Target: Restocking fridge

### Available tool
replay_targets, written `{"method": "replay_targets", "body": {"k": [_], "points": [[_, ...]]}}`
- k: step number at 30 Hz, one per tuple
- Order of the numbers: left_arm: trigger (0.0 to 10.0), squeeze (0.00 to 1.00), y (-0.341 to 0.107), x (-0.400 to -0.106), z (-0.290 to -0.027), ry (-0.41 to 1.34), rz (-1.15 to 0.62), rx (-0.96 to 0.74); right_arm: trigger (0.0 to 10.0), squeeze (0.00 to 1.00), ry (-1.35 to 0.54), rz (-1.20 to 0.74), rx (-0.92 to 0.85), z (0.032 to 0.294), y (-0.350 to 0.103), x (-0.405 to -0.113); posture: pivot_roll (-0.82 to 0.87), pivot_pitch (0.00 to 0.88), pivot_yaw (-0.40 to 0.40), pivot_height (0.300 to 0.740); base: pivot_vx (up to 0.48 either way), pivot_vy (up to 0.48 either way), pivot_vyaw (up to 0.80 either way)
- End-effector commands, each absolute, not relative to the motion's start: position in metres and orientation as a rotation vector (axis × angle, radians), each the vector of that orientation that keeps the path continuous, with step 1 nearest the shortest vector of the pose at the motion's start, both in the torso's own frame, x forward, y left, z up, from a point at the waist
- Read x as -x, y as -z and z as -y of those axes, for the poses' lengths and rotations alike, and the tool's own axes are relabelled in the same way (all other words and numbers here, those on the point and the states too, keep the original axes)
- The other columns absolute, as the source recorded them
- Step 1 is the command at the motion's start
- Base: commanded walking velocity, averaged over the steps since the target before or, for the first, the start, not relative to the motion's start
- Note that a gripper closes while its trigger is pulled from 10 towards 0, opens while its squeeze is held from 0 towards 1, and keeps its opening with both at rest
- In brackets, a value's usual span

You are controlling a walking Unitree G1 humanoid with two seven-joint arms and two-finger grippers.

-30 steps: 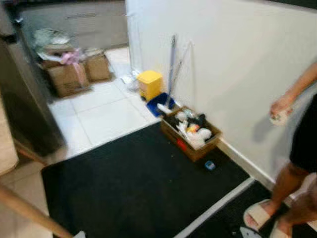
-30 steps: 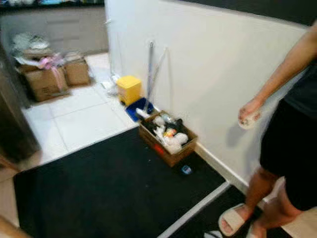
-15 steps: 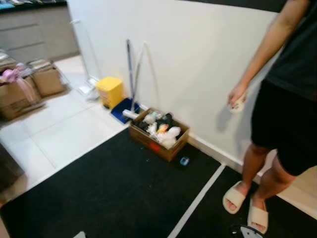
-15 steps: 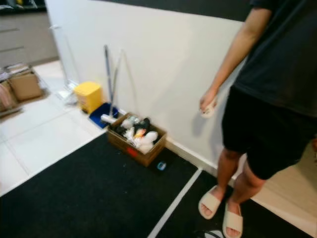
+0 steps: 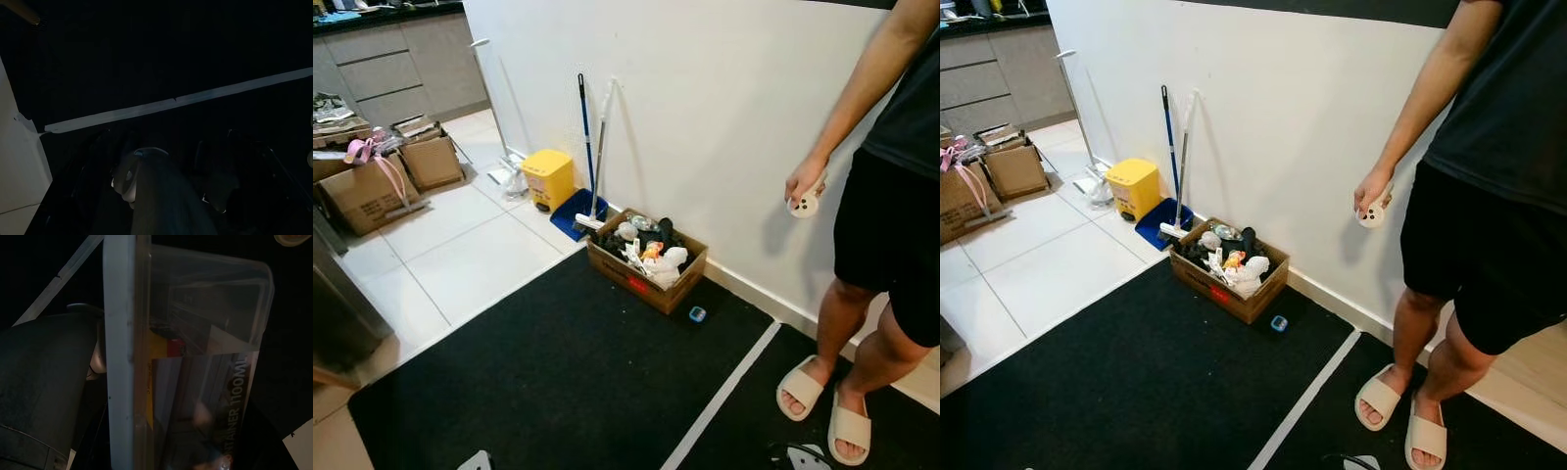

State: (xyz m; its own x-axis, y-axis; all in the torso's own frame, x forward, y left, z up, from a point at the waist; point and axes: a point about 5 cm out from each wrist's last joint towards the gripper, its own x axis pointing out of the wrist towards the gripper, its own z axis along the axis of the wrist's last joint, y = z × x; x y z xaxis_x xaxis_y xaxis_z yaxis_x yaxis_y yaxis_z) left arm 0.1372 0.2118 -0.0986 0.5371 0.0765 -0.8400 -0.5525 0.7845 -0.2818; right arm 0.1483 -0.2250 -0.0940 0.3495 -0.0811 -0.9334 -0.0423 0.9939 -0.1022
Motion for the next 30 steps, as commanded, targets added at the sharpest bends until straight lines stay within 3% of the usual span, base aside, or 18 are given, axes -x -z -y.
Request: {"method": "replay_targets", "body": {"k": [1, 30], "points": [[10.0, 0.0, 0.0996, -0.1343, -0.2119, -0.39, -0.952, 0.561, 10.0, 0.0, 0.021, -1.204, 0.119, 0.2256, 0.0934, -0.1493, -0.06, 0.0, 0.021, 0.74, 0.259, 0.0, 0.0], [10.0, 0.0, 0.1008, -0.1324, -0.2084, -0.373, -0.961, 0.566, 10.0, 0.0, -0.005, -1.185, 0.143, 0.2245, 0.0921, -0.1533, -0.06, 0.0, 0.019, 0.74, 0.287, 0.0, 0.0]]}}
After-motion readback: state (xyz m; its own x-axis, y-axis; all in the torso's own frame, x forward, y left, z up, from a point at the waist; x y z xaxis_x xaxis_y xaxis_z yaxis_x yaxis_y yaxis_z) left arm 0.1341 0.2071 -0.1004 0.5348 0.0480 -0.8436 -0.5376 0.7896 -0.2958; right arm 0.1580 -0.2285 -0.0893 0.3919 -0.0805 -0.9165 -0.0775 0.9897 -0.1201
